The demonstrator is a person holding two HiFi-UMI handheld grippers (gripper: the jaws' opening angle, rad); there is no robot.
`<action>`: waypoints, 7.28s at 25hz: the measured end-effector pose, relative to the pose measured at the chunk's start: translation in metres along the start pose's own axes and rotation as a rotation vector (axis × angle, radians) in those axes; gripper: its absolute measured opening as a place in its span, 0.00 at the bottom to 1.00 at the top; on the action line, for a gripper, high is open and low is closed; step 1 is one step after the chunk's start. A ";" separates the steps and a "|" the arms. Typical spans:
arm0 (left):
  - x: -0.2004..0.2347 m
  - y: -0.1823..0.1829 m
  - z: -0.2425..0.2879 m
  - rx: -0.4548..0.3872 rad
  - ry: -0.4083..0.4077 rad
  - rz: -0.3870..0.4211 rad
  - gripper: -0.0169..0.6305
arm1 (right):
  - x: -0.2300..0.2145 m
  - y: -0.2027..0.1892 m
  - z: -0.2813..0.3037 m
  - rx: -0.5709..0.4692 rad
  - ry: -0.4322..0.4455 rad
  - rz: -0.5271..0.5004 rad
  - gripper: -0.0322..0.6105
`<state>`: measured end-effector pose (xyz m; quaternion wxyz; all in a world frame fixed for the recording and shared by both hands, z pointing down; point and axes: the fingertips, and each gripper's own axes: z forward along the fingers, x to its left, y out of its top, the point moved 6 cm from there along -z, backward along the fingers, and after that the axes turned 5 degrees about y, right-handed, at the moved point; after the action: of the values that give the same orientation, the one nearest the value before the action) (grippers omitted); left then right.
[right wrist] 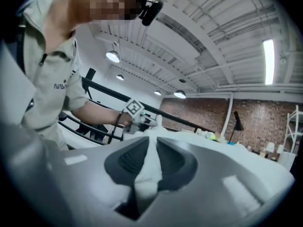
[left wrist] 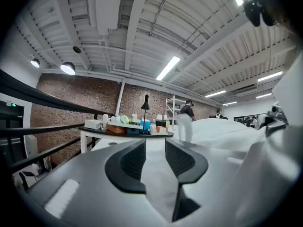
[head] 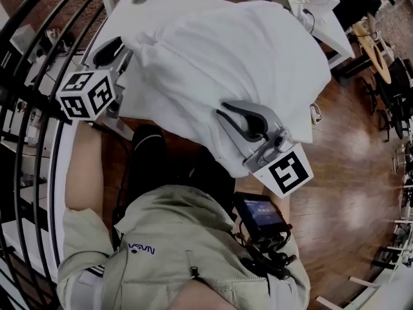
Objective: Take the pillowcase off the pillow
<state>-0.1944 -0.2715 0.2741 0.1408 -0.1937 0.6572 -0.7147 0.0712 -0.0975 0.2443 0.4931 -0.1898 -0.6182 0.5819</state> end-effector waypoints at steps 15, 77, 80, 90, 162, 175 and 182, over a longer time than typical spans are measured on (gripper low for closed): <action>-0.161 -0.050 -0.078 -0.007 -0.331 -0.022 0.72 | -0.042 0.018 0.075 -0.234 -0.256 0.257 0.23; -0.052 -0.011 0.015 0.241 -0.381 -0.167 0.44 | -0.073 -0.032 -0.034 0.248 -0.427 0.208 0.06; -0.063 -0.006 -0.028 0.172 -0.420 -0.116 0.28 | -0.045 -0.022 -0.053 0.184 -0.346 0.292 0.06; -0.103 -0.031 -0.106 -0.010 -0.370 0.149 0.10 | -0.049 0.043 -0.051 0.104 -0.359 0.039 0.33; -0.145 -0.031 -0.085 0.087 -0.060 0.859 0.44 | -0.017 -0.029 -0.008 -0.098 -0.220 0.269 0.11; -0.142 -0.021 -0.088 0.032 -0.012 0.635 0.18 | 0.036 -0.103 -0.047 -0.020 -0.493 0.562 0.38; -0.144 -0.010 -0.099 -0.055 -0.022 0.591 0.16 | 0.016 -0.110 -0.064 0.047 -0.709 0.460 0.06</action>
<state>-0.1126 -0.1171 0.2652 0.3445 -0.0054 0.7027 -0.6225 0.1548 -0.0783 0.3398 0.1113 -0.0996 -0.6778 0.7199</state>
